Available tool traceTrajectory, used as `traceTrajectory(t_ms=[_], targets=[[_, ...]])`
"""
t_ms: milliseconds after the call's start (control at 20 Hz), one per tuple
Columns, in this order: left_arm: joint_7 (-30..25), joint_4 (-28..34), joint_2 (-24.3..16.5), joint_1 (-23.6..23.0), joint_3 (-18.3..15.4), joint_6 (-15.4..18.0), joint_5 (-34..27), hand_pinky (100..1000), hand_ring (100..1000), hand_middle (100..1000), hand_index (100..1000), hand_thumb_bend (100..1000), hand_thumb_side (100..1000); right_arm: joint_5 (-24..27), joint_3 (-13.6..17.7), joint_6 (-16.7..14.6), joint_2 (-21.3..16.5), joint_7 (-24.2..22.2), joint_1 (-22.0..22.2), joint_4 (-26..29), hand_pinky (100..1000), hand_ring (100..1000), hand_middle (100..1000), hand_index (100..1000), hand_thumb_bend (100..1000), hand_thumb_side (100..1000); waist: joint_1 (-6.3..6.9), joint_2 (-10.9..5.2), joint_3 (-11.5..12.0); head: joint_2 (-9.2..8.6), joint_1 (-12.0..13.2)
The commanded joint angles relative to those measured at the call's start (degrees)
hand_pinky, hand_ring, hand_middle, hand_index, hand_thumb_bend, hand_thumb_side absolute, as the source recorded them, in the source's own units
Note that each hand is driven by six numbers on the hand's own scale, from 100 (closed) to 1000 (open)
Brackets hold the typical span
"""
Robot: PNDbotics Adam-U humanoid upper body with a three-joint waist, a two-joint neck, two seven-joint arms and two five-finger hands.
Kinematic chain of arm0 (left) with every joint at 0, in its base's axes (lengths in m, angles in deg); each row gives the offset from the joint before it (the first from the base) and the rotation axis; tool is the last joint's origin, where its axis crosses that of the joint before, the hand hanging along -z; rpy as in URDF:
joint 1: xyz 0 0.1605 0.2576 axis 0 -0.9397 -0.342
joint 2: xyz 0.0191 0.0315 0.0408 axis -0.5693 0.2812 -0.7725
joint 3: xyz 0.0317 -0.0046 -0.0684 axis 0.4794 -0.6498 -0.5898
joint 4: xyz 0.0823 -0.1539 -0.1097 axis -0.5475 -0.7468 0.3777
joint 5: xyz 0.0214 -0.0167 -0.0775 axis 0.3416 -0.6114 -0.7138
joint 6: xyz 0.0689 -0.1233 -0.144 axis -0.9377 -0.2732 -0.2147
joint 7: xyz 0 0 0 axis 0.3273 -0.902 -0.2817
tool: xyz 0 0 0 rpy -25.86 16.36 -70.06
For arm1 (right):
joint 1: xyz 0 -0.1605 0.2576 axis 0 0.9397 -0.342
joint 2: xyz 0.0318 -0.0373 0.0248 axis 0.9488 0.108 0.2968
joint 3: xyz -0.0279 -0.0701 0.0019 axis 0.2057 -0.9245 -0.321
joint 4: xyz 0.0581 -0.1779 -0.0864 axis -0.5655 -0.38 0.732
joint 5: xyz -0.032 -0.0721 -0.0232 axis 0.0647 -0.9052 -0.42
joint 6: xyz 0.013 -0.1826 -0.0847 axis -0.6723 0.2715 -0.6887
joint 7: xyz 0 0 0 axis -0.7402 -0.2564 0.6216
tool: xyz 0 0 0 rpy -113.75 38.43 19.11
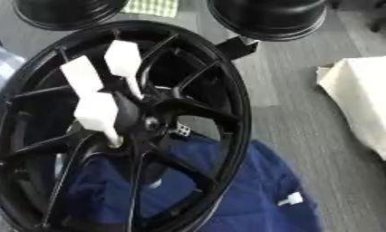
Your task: Pull the pin out of the wheel hub.
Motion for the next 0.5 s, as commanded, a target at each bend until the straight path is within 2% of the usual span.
traceTrajectory(t_ms=[50, 100, 150, 200, 350, 500], targets=[[0.01, 1.09, -1.20, 0.78, -0.40, -0.03, -0.05, 865, 809, 687, 703, 288, 591, 7.78, -0.41, -0.96, -1.20, 2.64, -1.83, 7.90, 955, 852, 753, 863, 100, 352, -0.33, -1.38, 0.20, 0.43, 0.13], [-0.11, 1.09, -1.33, 0.92, -0.29, 0.05, -0.07, 865, 808, 687, 703, 289, 591, 10.71, -1.20, -1.51, -0.88, 3.13, -2.72, 10.71, 950, 845, 743, 851, 100, 337, -0.46, -1.45, 0.30, 0.70, 0.28], [-0.22, 1.09, -1.46, 1.08, -0.17, 0.14, -0.09, 865, 808, 686, 704, 290, 590, 13.00, -1.96, -1.83, -0.52, 3.67, -3.68, 13.17, 948, 846, 738, 841, 100, 281, -0.62, -1.53, 0.39, 0.92, 0.40], [-0.33, 1.09, -1.54, 1.29, -0.03, 0.21, -0.14, 865, 808, 686, 704, 290, 590, 13.94, -2.73, -1.99, -0.19, 4.59, -4.77, 15.36, 946, 847, 738, 840, 100, 276, -0.76, -1.58, 0.50, 1.01, 0.51], [-0.80, 1.09, -1.83, 2.16, 0.57, 0.37, -0.32, 864, 808, 686, 705, 291, 588, 15.37, -6.73, -1.54, 1.84, 5.46, -8.45, 20.86, 943, 840, 727, 833, 100, 304, -1.30, -1.50, 1.18, 1.08, 0.58], [-1.28, 1.09, -2.09, 2.97, 1.02, 0.58, -0.44, 864, 807, 687, 707, 294, 587, 19.23, -9.61, 0.79, 4.92, 4.71, -12.23, 23.57, 964, 855, 721, 830, 100, 311, -1.72, -1.29, 1.81, 0.93, 0.91]])
